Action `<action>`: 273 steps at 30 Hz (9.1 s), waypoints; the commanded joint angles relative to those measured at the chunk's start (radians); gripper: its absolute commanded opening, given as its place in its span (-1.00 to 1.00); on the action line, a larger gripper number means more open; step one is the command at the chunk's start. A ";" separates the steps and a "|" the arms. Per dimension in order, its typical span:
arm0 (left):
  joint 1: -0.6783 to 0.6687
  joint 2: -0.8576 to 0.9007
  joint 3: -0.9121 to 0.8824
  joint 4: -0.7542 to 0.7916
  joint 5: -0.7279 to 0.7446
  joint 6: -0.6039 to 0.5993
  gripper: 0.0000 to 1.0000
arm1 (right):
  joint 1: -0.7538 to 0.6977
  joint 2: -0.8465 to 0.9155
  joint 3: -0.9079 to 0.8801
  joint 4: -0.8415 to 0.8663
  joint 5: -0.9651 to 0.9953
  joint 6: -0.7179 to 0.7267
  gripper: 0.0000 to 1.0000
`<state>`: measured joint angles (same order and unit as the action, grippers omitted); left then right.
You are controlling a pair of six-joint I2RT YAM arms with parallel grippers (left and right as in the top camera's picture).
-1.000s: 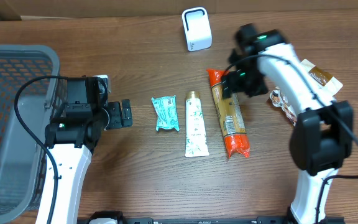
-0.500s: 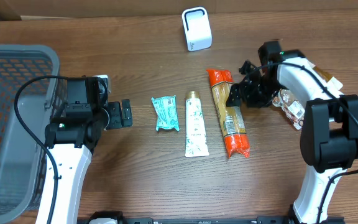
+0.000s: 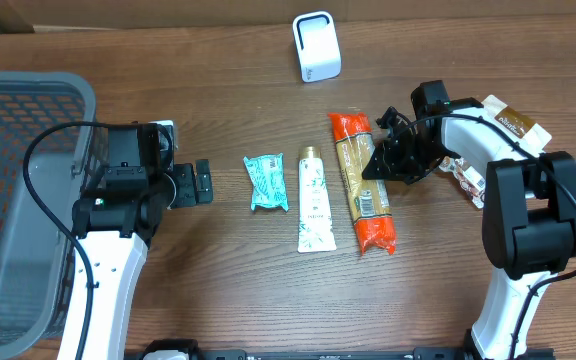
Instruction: Scan the item barcode
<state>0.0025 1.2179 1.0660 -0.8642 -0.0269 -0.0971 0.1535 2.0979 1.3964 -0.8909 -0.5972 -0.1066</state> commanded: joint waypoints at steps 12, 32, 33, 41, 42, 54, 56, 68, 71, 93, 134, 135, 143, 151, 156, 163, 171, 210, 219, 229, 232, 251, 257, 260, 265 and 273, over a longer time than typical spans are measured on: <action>0.005 0.005 -0.004 0.002 -0.006 0.015 0.99 | 0.053 -0.077 0.277 -0.304 0.261 0.028 -0.92; 0.005 0.005 -0.004 0.002 -0.006 0.015 0.99 | 0.536 0.016 0.303 -0.372 1.036 0.342 0.72; 0.005 0.005 -0.004 0.002 -0.006 0.015 0.99 | 0.541 0.016 0.303 -0.373 1.033 0.342 0.84; 0.005 0.005 -0.004 0.002 -0.006 0.015 0.99 | 0.440 0.012 0.366 -0.408 0.900 0.307 1.00; 0.005 0.005 -0.004 0.002 -0.006 0.015 0.99 | 0.411 0.012 0.373 -0.406 0.859 0.287 1.00; 0.005 0.005 -0.004 0.002 -0.006 0.015 1.00 | 0.068 0.025 0.253 -0.305 0.188 -0.103 1.00; 0.005 0.005 -0.004 0.002 -0.006 0.015 0.99 | 0.057 0.026 0.210 -0.274 0.140 -0.138 1.00; 0.005 0.005 -0.004 0.002 -0.006 0.015 1.00 | 0.089 0.026 0.024 -0.079 0.060 -0.158 0.96; 0.005 0.005 -0.004 0.002 -0.006 0.015 0.99 | 0.089 0.026 -0.023 -0.027 0.060 -0.156 0.78; 0.005 0.005 -0.004 0.002 -0.006 0.015 0.99 | 0.071 0.025 -0.011 -0.114 -0.273 -0.156 -0.92; 0.005 0.005 -0.004 0.002 -0.006 0.015 1.00 | 0.061 -0.248 0.542 0.062 -0.218 0.410 -0.93; 0.005 0.005 -0.004 0.002 -0.006 0.015 0.99 | 0.081 -0.248 0.565 0.035 -0.128 0.398 -0.93; 0.005 0.005 -0.004 0.002 -0.006 0.015 1.00 | 0.321 -0.230 0.664 0.076 0.821 0.152 -0.93; 0.005 0.005 -0.004 0.002 -0.006 0.015 1.00 | 0.421 -0.081 0.660 0.359 1.135 -0.489 -0.93; 0.005 0.005 -0.004 0.002 -0.006 0.015 0.99 | 0.395 0.039 0.658 0.540 1.110 -0.847 -0.93; 0.005 0.005 -0.004 0.002 -0.006 0.015 1.00 | 0.352 0.162 0.658 0.856 0.954 -1.043 -0.92; 0.005 0.005 -0.004 0.002 -0.006 0.015 0.99 | 0.332 0.272 0.658 1.137 0.875 -1.055 -0.92; 0.004 0.005 -0.004 0.002 -0.006 0.015 1.00 | 0.330 0.295 0.658 1.006 0.830 -1.068 -0.93; 0.004 0.005 -0.004 0.002 -0.006 0.015 1.00 | 0.329 0.095 0.658 0.793 0.820 -0.837 -0.93; 0.004 0.005 -0.004 0.002 -0.006 0.015 1.00 | 0.267 -0.325 0.658 0.201 0.579 -0.122 -0.93; 0.004 0.005 -0.004 0.002 -0.006 0.015 0.99 | 0.178 -0.406 0.658 0.019 0.458 0.106 -0.93; 0.004 0.005 -0.004 0.002 -0.006 0.015 0.99 | -0.314 -0.192 0.290 0.067 0.191 0.583 -0.93; 0.004 0.005 -0.004 0.002 -0.006 0.015 0.99 | -0.346 -0.085 0.248 0.130 0.195 0.584 -0.93; 0.004 0.005 -0.004 0.002 -0.006 0.015 0.99 | -0.355 -0.056 0.248 0.114 0.210 0.566 -0.93; 0.004 0.005 -0.004 0.002 -0.006 0.015 0.99 | -0.391 -0.053 0.248 0.069 0.335 0.546 -0.65; 0.004 0.005 -0.004 0.002 -0.006 0.015 1.00 | -0.441 -0.054 0.250 -0.023 0.335 0.430 0.58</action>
<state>0.0025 1.2179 1.0660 -0.8642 -0.0269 -0.0971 -0.2794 2.0689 1.6260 -0.9031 -0.2718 0.3862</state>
